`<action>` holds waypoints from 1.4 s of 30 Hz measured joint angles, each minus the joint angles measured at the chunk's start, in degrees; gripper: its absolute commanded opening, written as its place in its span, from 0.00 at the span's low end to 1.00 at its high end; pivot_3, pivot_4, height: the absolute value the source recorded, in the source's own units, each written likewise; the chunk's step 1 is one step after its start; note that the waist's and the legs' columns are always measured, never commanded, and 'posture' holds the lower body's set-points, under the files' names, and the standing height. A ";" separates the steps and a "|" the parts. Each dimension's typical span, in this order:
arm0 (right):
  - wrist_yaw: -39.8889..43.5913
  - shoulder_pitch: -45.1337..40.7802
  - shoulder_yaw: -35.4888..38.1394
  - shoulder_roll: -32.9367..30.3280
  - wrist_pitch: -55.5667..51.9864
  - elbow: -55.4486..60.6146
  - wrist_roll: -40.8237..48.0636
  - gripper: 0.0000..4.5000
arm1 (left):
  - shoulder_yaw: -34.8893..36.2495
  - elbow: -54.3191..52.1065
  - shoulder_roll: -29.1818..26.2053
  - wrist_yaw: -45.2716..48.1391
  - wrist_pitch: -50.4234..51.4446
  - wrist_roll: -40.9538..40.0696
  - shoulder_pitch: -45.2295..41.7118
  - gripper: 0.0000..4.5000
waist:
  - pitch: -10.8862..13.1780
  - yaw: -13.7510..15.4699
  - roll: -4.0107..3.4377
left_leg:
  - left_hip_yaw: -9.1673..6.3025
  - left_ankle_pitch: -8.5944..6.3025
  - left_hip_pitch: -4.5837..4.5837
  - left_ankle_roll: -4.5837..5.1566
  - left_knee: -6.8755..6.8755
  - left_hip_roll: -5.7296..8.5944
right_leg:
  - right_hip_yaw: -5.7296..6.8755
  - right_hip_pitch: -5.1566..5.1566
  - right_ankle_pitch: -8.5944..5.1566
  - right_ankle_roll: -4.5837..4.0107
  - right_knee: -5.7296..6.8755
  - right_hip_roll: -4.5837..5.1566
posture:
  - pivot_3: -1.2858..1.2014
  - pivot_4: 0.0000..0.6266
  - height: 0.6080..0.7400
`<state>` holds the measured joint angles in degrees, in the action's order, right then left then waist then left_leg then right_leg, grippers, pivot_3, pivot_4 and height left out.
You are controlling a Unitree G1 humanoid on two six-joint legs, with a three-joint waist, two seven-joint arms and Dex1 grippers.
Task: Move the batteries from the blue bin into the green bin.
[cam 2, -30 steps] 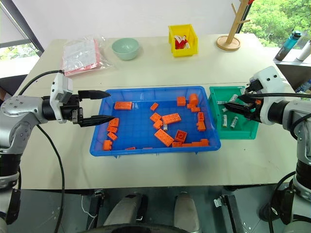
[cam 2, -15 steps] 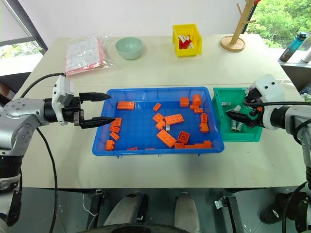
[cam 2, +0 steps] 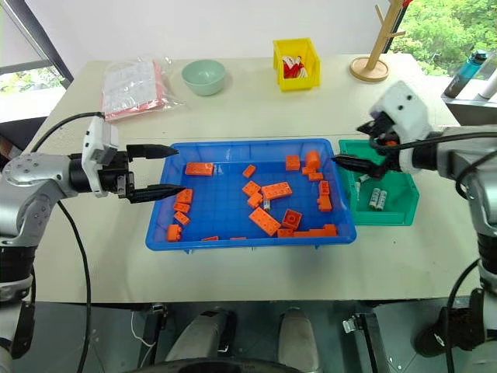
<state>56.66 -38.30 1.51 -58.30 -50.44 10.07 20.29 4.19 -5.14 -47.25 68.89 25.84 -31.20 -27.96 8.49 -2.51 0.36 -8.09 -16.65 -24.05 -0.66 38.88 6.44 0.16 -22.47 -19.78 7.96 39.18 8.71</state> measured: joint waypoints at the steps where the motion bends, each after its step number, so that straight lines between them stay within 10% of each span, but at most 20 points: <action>1: 1.15 -2.47 -2.65 1.38 1.58 -1.92 -0.93 0.99 | -0.13 0.26 -0.02 0.16 -0.01 0.09 -0.13 1.00 | 0.00 -0.06 0.00 | 0.01 0.00 0.00 0.00 0.00 -0.01 | 0.00 -0.01 0.00 0.00 -0.02 -0.02 | 0.52 0.24 0.84; 13: 16.34 -12.40 -25.16 12.98 34.92 -25.65 -16.92 0.99 | -0.78 -3.07 -0.04 0.26 0.69 0.09 1.18 1.00 | 0.01 -0.25 0.02 | -0.09 0.00 -0.24 -0.01 0.09 0.06 | 0.02 -0.29 0.00 -0.01 0.03 -0.01 | 0.52 0.24 0.84; 31: 21.04 -16.86 -26.99 23.92 50.43 -45.24 -25.58 0.99 | 2.31 -8.52 -1.29 -3.08 1.61 -1.84 6.94 1.00 | 0.01 -1.45 0.02 | -0.15 0.01 -0.23 -0.03 0.09 0.02 | 0.03 -0.32 0.00 -0.01 0.06 -0.05 | 0.52 0.24 0.84; 39: 20.18 -17.53 -25.20 25.27 49.60 -47.40 -26.11 0.25 | 2.25 -8.35 -1.38 -2.89 1.60 -1.87 6.49 1.00 | 0.01 -1.46 0.01 | -0.15 0.01 -0.23 -0.03 0.11 0.02 | 0.03 -0.32 0.00 -0.01 0.08 -0.05 | 0.52 0.24 0.84; 42: 21.50 -16.27 -23.85 25.07 46.75 -44.54 -25.08 0.24 | 2.13 -8.14 -1.38 -2.72 1.49 -1.85 5.40 1.00 | 0.01 -1.45 0.01 | -0.15 0.01 -0.23 -0.03 0.12 0.02 | 0.03 -0.32 0.00 -0.01 0.12 -0.04 | 0.52 0.24 0.84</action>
<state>78.16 -54.57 -22.34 -33.24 -3.69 -34.47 -4.79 6.32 -13.28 -48.63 66.17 27.33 -33.05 -22.55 8.49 -3.95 0.37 -8.24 -16.64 -24.28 -0.69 39.00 6.46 0.19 -22.79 -19.78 7.96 39.31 8.66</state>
